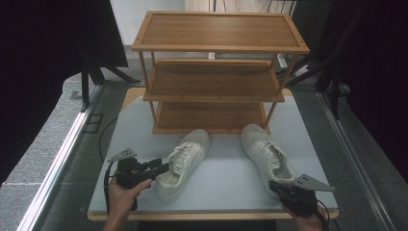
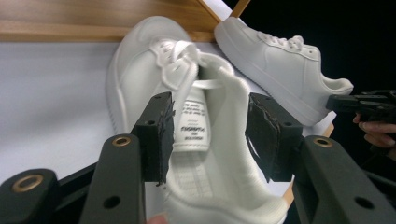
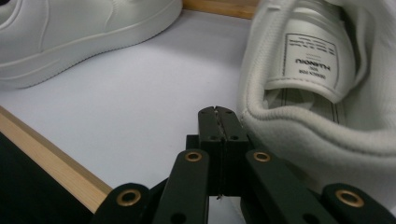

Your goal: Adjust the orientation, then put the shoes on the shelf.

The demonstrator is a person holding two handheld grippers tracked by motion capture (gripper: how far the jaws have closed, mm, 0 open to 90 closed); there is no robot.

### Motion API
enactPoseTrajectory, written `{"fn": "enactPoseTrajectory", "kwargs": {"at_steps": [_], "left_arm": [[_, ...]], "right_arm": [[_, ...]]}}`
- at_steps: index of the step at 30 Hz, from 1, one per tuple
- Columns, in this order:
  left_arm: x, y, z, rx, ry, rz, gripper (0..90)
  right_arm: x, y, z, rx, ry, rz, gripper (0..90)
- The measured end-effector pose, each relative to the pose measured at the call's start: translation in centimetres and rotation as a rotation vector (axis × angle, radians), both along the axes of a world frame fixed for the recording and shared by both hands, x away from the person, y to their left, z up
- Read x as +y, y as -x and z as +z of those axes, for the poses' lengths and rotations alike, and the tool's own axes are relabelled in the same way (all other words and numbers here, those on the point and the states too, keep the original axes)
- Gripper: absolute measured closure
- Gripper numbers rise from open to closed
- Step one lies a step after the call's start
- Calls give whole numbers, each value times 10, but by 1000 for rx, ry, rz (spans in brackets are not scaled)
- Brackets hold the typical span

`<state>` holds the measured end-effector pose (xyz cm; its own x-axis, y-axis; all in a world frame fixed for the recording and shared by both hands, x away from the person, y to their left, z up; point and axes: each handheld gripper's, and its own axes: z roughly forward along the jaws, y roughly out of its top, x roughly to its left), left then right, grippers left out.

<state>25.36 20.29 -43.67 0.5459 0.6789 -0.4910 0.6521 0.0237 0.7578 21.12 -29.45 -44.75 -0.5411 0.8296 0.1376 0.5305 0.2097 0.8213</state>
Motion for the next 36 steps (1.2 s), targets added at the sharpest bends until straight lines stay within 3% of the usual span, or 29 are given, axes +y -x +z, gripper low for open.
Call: {"fn": "enactPoseTrajectory", "kwargs": {"at_steps": [3, 7, 9, 11, 16, 18, 19, 22, 23, 25, 27, 28, 29, 31, 34, 36], "left_arm": [[5, 3, 0, 1, 4, 15, 515], [7, 8, 1, -4, 4, 33, 514], [8, 11, 2, 22, 16, 32, 523], [8, 12, 3, 18, 20, 36, 523], [4, 9, 9, -32, 10, 49, 504], [1, 6, 8, -50, -11, 51, 495], [-2, 4, 5, -61, -42, 46, 494], [-5, 2, 2, -63, -69, 42, 492], [-7, 0, 1, -67, -89, 43, 490], [-9, -1, 0, -72, -100, 50, 490], [-13, -7, 1, -91, -133, 61, 491], [-13, -7, 1, -91, -133, 61, 492], [-16, -12, 1, -98, -156, 63, 494], [-19, -17, 2, -108, -174, 65, 496], [-24, -24, -3, -100, -199, 77, 498], [-26, -29, -7, -82, -183, 76, 506]], "right_arm": [[-4, -1, 0, 2, 5, 0, 897], [-2, -2, 2, -23, -39, 22, 895], [3, -4, 7, -62, -71, 41, 820], [4, -5, 10, -88, -76, 41, 780], [2, -9, 22, -162, -95, 48, 615], [0, -11, 25, -177, -87, 45, 594], [-3, -16, 32, -203, -78, 33, 552], [-7, -22, 39, -222, -74, 20, 507], [-12, -31, 42, -239, -63, -9, 483], [-14, -36, 43, -237, -59, -21, 477], [-25, -56, 43, -208, -61, -32, 459], [-25, -56, 43, -208, -61, -32, 459], [-31, -71, 41, -175, -43, -19, 437], [-34, -84, 35, -150, -2, -14, 426], [-36, -98, 25, -97, 1, 20, 423], [-32, -102, 19, -80, 35, 34, 422]]}}
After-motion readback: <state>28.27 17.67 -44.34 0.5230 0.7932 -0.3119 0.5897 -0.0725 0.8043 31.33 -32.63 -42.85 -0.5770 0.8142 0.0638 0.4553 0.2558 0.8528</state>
